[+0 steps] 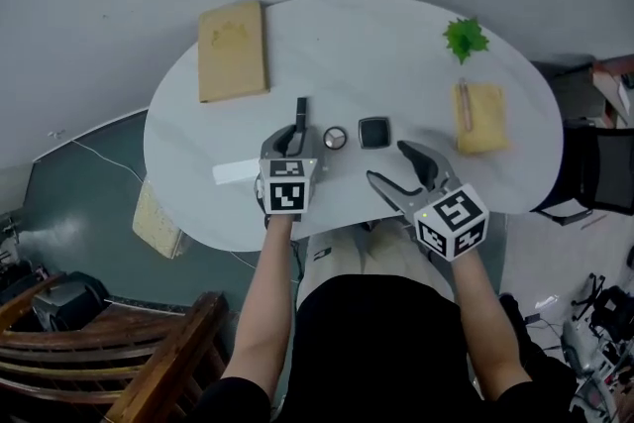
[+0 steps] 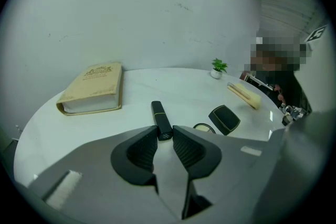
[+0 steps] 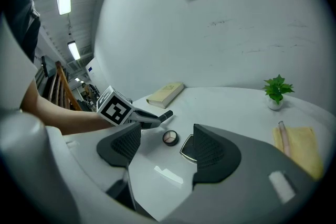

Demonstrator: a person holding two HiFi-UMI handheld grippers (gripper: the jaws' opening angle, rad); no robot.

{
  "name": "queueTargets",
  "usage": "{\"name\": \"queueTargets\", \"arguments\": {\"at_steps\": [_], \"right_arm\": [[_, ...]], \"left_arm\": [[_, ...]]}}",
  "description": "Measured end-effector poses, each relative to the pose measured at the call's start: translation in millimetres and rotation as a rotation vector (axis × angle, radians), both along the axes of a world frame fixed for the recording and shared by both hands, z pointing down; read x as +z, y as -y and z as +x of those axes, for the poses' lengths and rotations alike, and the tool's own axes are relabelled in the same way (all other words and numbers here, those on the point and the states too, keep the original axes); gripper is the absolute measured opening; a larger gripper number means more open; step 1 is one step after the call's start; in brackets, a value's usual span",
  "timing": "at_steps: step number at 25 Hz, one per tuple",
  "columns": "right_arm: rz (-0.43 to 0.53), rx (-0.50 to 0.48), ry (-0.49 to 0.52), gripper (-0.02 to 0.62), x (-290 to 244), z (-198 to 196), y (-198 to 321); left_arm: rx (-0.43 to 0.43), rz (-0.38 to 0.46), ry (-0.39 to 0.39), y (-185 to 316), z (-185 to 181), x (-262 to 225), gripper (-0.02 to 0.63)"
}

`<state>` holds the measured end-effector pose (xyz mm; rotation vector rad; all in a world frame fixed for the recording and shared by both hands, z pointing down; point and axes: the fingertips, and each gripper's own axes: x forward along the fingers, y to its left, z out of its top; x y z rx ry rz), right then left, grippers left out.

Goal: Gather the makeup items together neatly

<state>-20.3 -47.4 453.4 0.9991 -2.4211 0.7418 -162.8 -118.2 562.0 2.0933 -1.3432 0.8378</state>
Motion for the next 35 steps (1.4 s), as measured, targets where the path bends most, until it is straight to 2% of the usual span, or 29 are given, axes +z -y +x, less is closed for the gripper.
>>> {"name": "queueTargets", "arguments": {"at_steps": [8,16,33,35], "right_arm": [[-0.014,-0.077,0.01,0.324,6.3,5.4,-6.3],[-0.025,-0.117,0.018,0.324,12.7,6.7,-11.6],[-0.033,-0.12,0.023,0.323,17.5,14.3,-19.7],[-0.031,-0.117,0.026,0.324,16.5,16.0,-19.0]], "left_arm": [[-0.094,-0.006,-0.01,-30.6,-0.8,4.3,0.087],[-0.142,-0.015,-0.022,-53.6,4.4,14.0,0.089],[-0.153,-0.002,-0.017,-56.8,1.5,28.6,0.094],[-0.152,0.001,-0.015,-55.8,2.0,27.9,0.121]]}}
